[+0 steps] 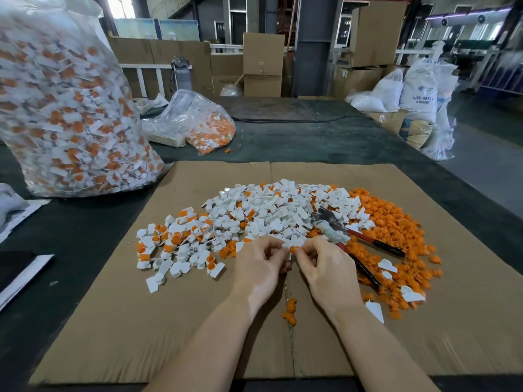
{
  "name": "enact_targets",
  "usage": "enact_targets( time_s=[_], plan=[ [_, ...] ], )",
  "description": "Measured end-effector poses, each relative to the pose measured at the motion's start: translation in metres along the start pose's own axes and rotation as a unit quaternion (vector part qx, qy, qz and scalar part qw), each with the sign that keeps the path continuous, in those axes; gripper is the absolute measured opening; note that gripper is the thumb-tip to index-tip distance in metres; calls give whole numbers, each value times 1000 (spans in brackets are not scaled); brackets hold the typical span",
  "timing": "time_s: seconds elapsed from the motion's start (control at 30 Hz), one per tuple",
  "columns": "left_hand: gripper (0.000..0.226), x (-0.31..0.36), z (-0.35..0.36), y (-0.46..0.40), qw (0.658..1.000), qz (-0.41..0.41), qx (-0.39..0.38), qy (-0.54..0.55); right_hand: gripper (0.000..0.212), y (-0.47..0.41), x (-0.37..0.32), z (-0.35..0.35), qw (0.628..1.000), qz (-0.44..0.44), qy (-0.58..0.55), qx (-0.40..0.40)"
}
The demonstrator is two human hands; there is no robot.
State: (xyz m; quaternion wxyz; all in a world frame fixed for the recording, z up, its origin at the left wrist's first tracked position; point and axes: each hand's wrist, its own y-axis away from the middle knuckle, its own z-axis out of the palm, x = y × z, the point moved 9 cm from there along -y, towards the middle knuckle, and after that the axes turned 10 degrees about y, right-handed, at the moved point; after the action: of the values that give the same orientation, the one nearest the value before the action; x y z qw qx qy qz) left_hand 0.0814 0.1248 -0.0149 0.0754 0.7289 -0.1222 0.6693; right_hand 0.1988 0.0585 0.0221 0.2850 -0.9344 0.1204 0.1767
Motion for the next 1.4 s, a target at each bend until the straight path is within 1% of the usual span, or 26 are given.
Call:
enact_targets(
  time_s=[0.17,0.27,0.37,0.43,0.5,0.6,0.7,0.87,1.1,1.23,1.33,1.4],
  plan=[
    [15,3,2,1,997,28,-4,-67,18,1,-3,3,1000,-16,2,-12],
    [13,6,5,3,993,44,-12,-105,18,2,-5,3,1000,-27,6,-12],
    [15,3,3,2,998,15,-8,-56,14,1,-4,4,999,-25,-16,-23],
    [11,0,0,2,1000,-8,-2,-7,10,1,-4,1,998,-23,-56,-15],
    [8,0,-2,1,1000,-15,2,17,8,1,-3,-4,996,-15,-92,-2],
    [8,0,-2,1,999,-18,1,33,18,0,-6,-8,995,-31,-93,15],
    [9,1,-2,1,1000,-13,-1,26,26,0,-12,-7,994,-66,-81,4],
    [11,0,-2,1,1000,-9,-2,18,22,0,-13,-7,994,-73,-85,1],
    [10,3,-1,1,1000,-5,-8,13,20,-1,-13,-8,994,-74,-82,6],
    [12,6,-1,1,1000,8,-11,-11,21,-2,-12,-7,994,-73,-78,5],
    [11,7,-1,0,1000,5,-10,-7,24,-3,-10,-7,996,-63,-69,8],
    [12,7,0,-2,1000,-3,-7,3,28,-5,-4,-12,998,-41,-45,25]
  ],
)
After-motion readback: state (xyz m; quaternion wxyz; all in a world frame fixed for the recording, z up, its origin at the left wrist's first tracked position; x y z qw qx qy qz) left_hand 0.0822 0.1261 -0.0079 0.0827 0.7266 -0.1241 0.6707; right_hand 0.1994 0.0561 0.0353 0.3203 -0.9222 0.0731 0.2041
